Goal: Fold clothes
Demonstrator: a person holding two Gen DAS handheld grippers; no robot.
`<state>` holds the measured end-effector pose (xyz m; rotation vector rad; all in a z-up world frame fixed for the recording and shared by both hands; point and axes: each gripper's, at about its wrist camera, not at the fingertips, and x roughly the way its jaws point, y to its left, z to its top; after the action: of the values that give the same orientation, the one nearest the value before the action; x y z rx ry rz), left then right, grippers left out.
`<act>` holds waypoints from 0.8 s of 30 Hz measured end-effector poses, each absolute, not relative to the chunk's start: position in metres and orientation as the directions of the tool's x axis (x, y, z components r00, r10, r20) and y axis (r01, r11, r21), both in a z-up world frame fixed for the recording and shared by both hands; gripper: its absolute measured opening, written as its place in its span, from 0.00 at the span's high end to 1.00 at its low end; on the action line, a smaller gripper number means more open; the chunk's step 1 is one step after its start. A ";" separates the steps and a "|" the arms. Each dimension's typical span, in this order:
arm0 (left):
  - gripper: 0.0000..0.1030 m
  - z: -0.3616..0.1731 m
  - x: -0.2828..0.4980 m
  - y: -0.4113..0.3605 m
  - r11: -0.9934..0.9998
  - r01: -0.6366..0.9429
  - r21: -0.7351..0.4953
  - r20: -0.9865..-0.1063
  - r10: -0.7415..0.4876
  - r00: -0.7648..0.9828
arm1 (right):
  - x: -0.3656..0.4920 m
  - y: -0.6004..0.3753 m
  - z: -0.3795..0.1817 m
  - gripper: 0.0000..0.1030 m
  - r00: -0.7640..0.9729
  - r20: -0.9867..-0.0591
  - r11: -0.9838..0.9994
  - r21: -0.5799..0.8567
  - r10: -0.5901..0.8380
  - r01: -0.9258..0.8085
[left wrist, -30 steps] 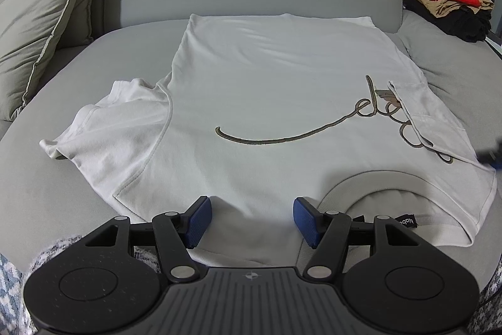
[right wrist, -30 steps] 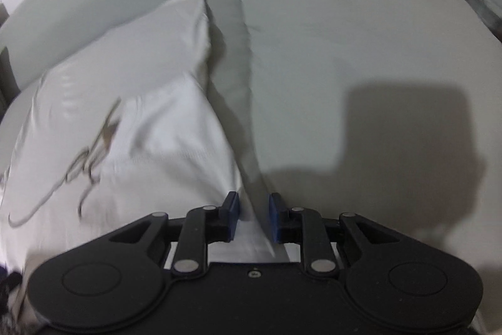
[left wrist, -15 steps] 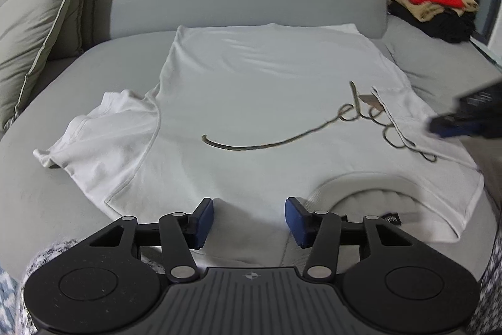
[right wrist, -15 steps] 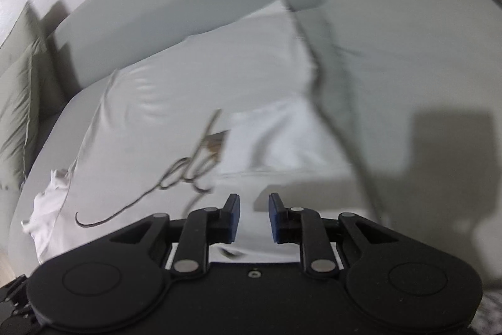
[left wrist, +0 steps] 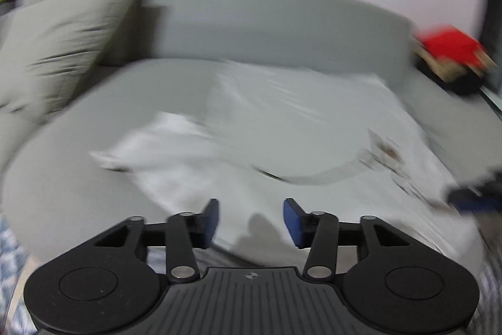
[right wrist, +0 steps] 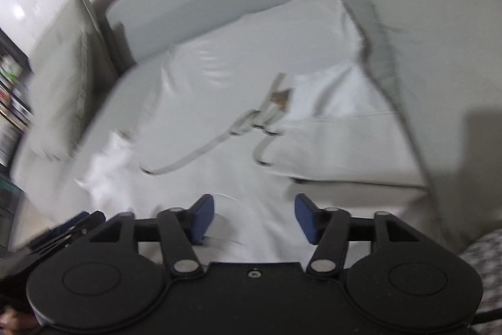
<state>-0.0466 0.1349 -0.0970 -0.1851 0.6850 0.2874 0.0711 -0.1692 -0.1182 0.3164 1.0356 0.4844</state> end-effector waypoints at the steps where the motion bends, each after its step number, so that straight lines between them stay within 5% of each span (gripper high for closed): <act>1: 0.46 -0.097 -0.047 0.151 0.923 -0.372 -0.096 -0.653 0.223 0.724 | 0.074 -0.165 -0.120 0.45 0.402 -0.728 0.830 0.510 0.556 -0.224; 8: 0.47 -0.109 -0.056 0.252 0.755 -0.592 -0.282 -0.690 0.269 0.672 | 0.087 -0.134 -0.147 0.44 0.311 -0.671 0.729 0.673 0.673 -0.126; 24: 0.48 -0.133 0.002 0.327 0.609 -0.631 -0.482 -0.701 0.164 0.694 | 0.098 -0.123 -0.170 0.44 0.269 -0.708 0.742 0.670 0.652 -0.036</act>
<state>0.0023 0.3274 -0.1334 -0.7903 0.6589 0.4994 0.0979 -0.1228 -0.1704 0.6033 1.2227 0.5037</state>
